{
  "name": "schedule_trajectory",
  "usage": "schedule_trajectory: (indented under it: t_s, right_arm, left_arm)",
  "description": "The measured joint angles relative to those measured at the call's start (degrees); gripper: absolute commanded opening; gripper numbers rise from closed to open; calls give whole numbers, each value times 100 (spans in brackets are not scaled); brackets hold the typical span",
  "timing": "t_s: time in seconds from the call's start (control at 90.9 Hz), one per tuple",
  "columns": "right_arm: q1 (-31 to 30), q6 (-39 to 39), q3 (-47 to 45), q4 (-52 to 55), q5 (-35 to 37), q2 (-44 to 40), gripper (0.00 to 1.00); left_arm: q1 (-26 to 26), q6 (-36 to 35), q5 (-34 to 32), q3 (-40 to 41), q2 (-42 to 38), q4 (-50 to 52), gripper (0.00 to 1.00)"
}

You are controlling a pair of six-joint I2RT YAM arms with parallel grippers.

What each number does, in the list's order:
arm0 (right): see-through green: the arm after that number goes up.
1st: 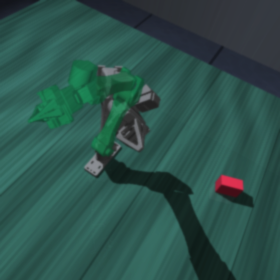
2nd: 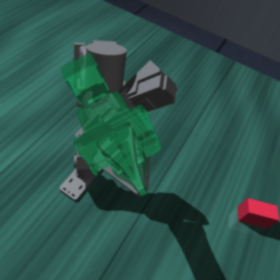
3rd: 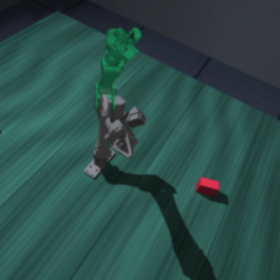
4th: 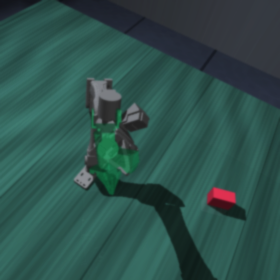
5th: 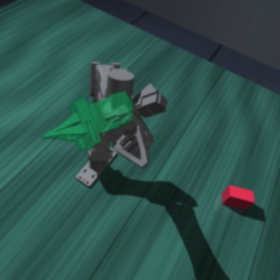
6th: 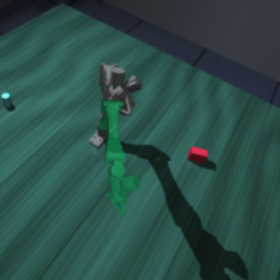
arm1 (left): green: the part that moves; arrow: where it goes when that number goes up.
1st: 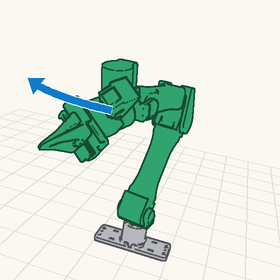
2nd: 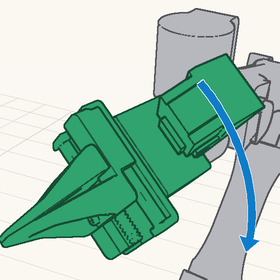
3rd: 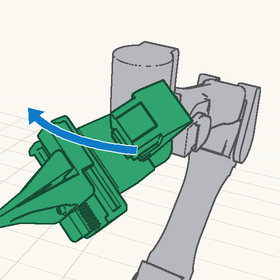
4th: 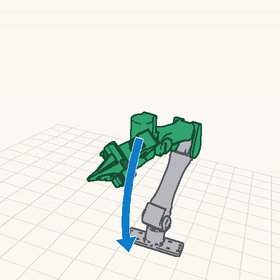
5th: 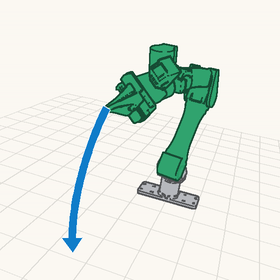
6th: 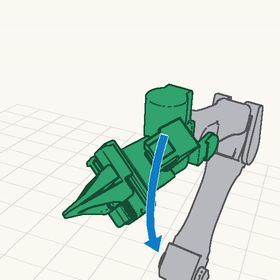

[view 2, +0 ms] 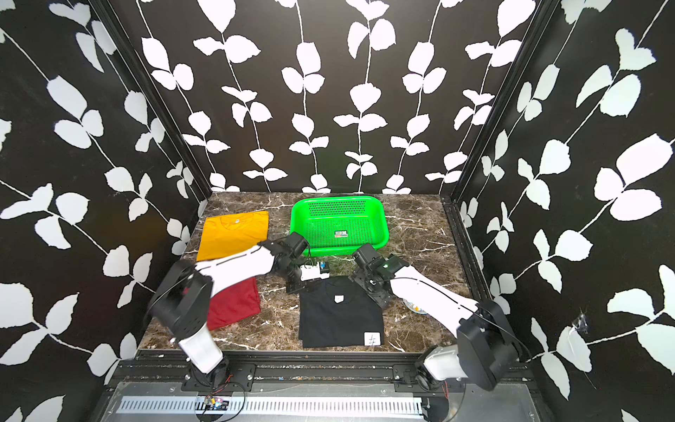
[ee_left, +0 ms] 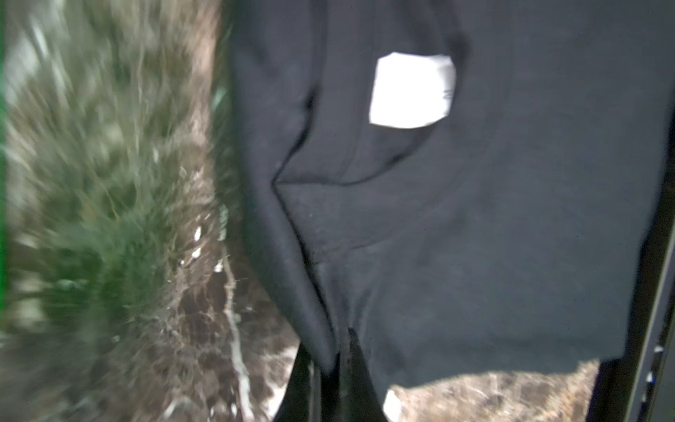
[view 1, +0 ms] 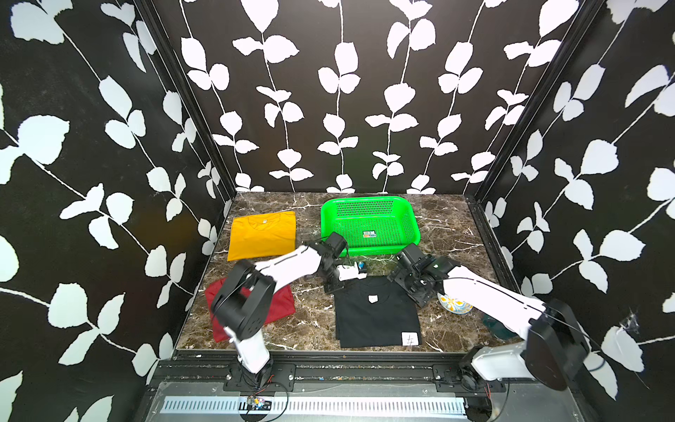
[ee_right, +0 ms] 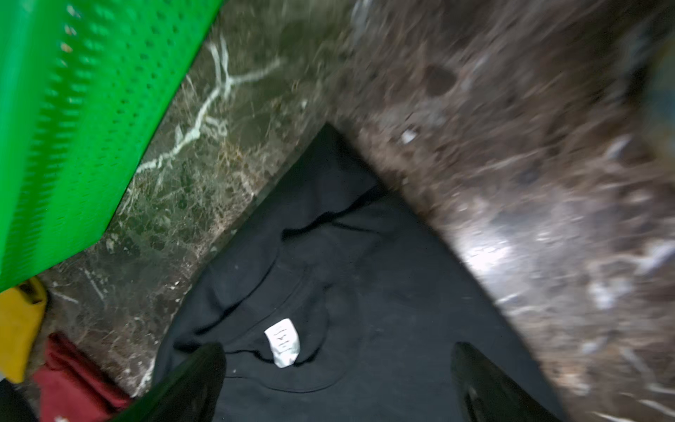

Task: Put the folded t-shirts into the basket
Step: Pick up the T-shirt from the center of the board.

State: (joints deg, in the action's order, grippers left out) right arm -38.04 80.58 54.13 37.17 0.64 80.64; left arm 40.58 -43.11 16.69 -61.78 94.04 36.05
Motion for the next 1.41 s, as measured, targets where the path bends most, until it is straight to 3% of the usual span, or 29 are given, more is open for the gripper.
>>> schedule_trajectory:
  t_s: [0.165, 0.396, 0.704, 0.836, 0.924, 1.012, 1.056, 1.21, 1.276, 1.408]
  right_arm:
    - [87, 55, 295, -24, -422, 258, 98]
    - [304, 437, 328, -83, -540, 282, 97]
    - [404, 822, 343, -332, -892, 1023, 96]
    - [490, 944, 411, -354, -933, 1322, 91]
    - [529, 984, 498, -330, -931, 1473, 79]
    - [557, 1034, 542, -323, -918, 1499, 57]
    - [560, 1049, 555, -330, -905, 1499, 41]
    - [588, 1095, 549, -319, -872, 1469, 10]
    - [592, 1095, 538, -297, -876, 1390, 0]
    - [592, 1123, 494, -199, -859, 1025, 0]
  left_arm:
    - [752, -238, -522, 715, -1154, -590, 0]
    - [920, -592, -1172, 1027, -1467, -1075, 0]
    - [1176, -925, -1403, 1215, -1856, -1143, 0]
    - [1222, -1010, -1388, 1220, -2037, -1091, 0]
    - [1233, -1060, -1355, 1244, -2138, -1054, 0]
    - [1233, -1108, -1357, 1314, -2223, -1051, 0]
    - [1233, -1128, -1362, 1353, -2258, -1047, 0]
    - [1233, -1532, -1342, 1394, -2293, -1056, 0]
    - [1235, -1753, -1331, 1392, -2293, -1056, 0]
    - [1231, -1976, -1340, 1311, -2299, -914, 0]
